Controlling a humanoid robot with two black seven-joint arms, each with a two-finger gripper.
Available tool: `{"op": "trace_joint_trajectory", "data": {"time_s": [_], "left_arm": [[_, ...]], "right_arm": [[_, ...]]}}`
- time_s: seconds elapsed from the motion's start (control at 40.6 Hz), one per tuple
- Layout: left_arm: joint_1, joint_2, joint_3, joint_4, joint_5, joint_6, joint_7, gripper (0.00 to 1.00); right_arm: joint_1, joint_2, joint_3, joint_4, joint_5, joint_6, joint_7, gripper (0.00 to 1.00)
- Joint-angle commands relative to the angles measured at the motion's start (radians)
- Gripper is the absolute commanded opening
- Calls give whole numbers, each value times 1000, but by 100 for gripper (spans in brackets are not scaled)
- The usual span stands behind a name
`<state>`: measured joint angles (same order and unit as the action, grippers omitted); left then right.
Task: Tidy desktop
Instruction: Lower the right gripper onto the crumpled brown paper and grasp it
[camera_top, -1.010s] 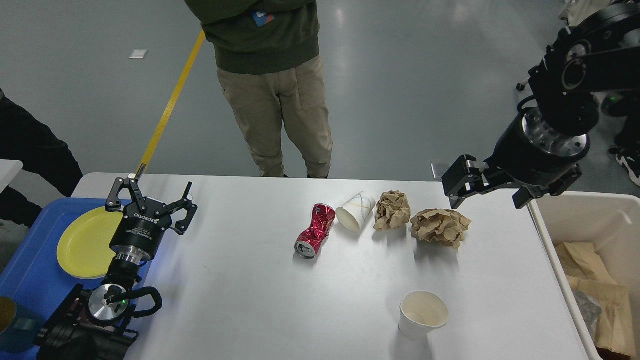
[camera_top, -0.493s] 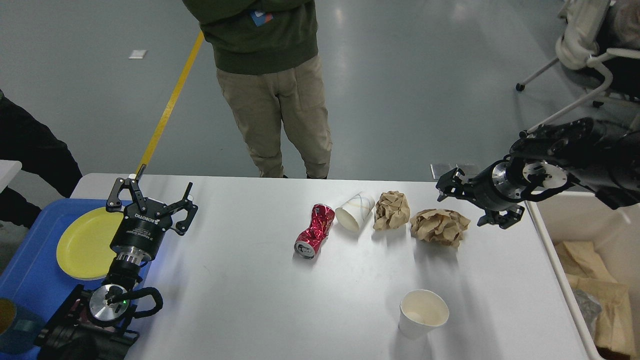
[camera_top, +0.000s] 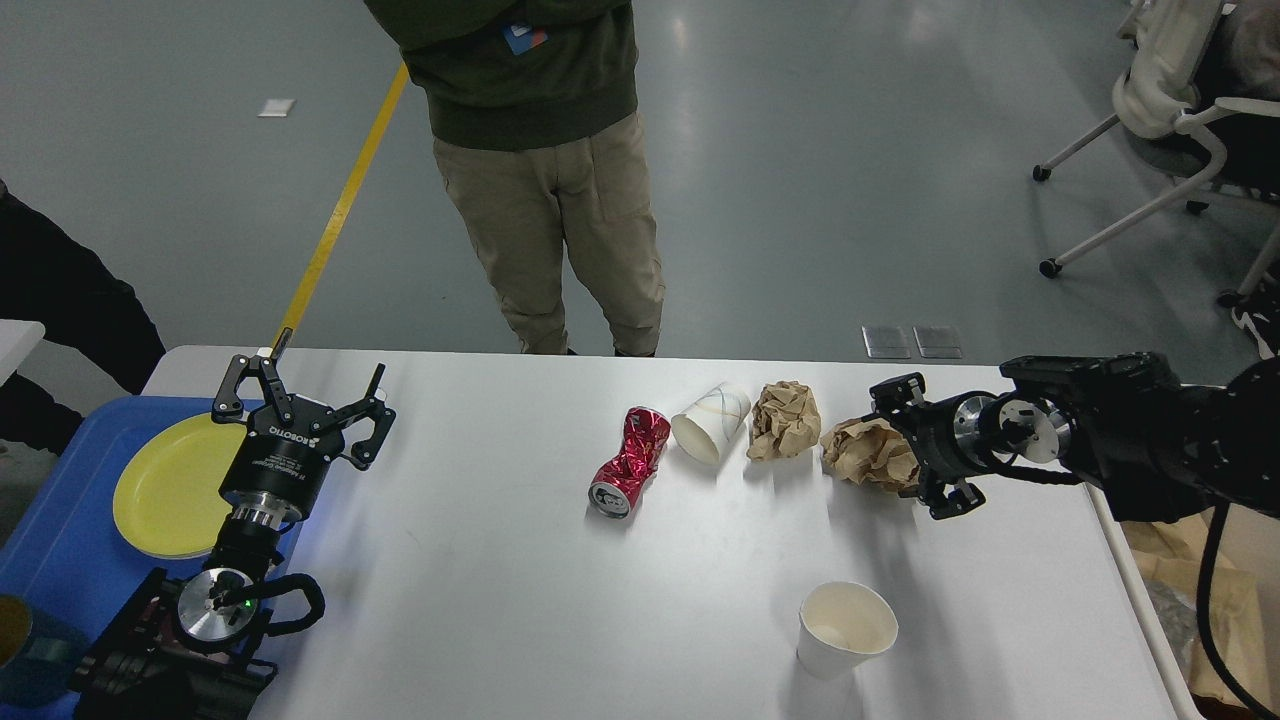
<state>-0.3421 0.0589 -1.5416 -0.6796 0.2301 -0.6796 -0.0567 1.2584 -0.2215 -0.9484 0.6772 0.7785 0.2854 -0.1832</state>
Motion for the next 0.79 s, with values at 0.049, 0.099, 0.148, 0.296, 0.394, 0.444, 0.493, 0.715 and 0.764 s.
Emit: {"op": "trace_joint_trajectory", "data": {"time_s": [0.049, 0.099, 0.148, 0.296, 0.394, 0.444, 0.493, 0.715, 0.764], "left_arm": [[0, 1, 0, 0, 0, 0, 0, 96], [0, -1, 0, 0, 0, 0, 0, 96], [0, -1, 0, 0, 0, 0, 0, 96], [0, -1, 0, 0, 0, 0, 0, 96], [0, -1, 0, 0, 0, 0, 0, 96], [0, -1, 0, 0, 0, 0, 0, 96], [0, -1, -2, 0, 0, 0, 0, 96], [0, -1, -2, 0, 0, 0, 0, 96], [0, -1, -2, 0, 0, 0, 0, 96]], "right_arm": [[-68, -16, 109, -50, 2, -35, -1, 99], [-88, -18, 134, -77, 2, -41, 1, 99], [-114, -16, 158, -116, 1, -41, 1, 100], [-201, 5, 234, -234, -18, -37, 2, 100], [-226, 39, 238, -277, -21, -31, 4, 100], [-241, 60, 241, -298, -22, -41, 10, 100], [-264, 83, 250, -327, -22, -48, 11, 100], [-284, 97, 255, -354, -22, -49, 10, 86], [-284, 96, 255, -354, -24, -49, 10, 70]]}}
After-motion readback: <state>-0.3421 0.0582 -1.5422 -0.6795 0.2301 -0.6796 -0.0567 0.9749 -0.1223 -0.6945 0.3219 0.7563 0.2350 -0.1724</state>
